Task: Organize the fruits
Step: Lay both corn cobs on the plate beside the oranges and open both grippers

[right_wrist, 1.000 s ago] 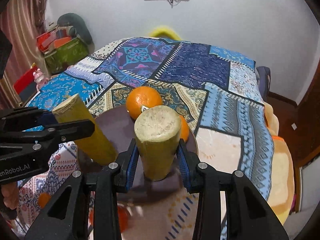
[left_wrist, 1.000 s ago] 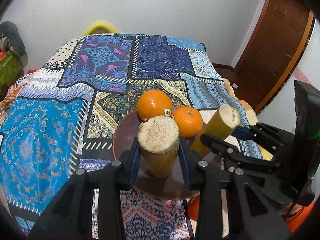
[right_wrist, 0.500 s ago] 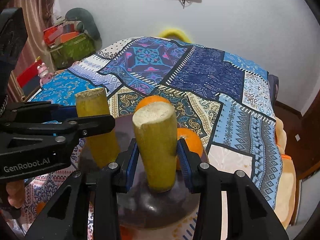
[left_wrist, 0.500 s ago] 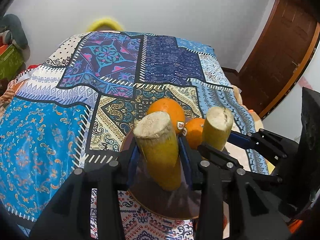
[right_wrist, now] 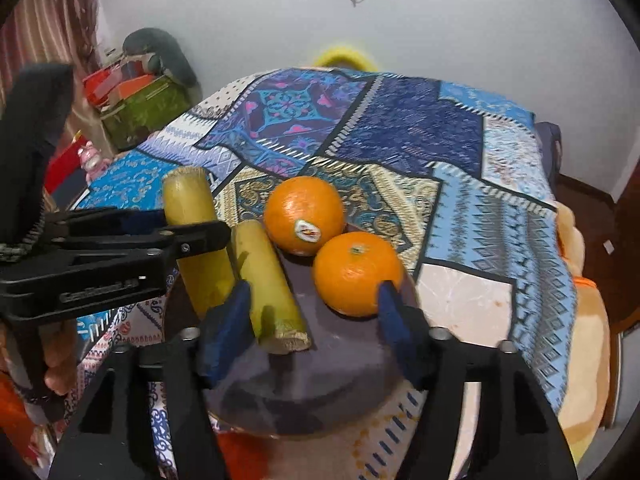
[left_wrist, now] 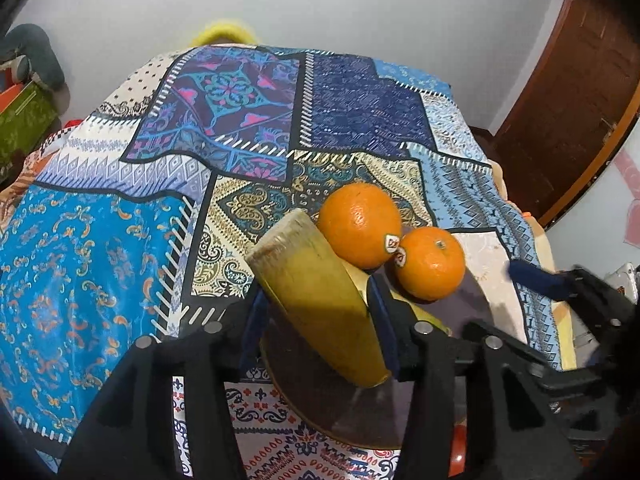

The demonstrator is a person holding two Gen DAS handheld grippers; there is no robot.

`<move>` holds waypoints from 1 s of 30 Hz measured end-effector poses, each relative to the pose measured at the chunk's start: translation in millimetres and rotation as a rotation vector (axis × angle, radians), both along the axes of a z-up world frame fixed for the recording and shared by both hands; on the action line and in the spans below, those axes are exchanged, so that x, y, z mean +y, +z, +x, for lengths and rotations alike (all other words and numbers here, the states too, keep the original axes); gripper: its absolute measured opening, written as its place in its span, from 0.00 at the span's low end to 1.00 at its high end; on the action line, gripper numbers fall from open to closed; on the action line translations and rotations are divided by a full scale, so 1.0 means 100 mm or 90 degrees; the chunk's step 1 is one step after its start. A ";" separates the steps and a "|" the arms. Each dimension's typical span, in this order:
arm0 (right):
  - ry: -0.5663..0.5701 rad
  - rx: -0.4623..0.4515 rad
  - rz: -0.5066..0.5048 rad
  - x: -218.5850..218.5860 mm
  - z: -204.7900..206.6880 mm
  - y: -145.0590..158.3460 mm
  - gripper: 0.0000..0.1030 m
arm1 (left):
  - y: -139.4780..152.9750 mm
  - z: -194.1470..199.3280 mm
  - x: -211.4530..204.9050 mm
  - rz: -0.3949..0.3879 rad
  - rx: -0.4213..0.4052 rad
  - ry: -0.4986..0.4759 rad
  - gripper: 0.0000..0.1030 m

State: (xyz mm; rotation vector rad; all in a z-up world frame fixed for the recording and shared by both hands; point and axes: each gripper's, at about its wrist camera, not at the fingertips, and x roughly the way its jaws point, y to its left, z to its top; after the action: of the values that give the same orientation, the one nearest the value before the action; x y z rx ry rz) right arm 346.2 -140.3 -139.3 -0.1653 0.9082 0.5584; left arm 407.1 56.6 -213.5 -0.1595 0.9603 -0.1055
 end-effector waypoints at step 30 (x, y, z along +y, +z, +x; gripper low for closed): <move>-0.140 -0.058 0.001 -0.73 -0.89 0.48 0.92 | 0.49 -1.01 -0.19 0.047 -0.015 -0.025 0.64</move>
State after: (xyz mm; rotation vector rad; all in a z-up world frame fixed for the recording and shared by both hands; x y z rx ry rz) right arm 256.7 -213.7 -91.7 -0.0866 0.8247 0.3448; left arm 306.2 37.9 -164.9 -0.0706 0.9422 -0.1079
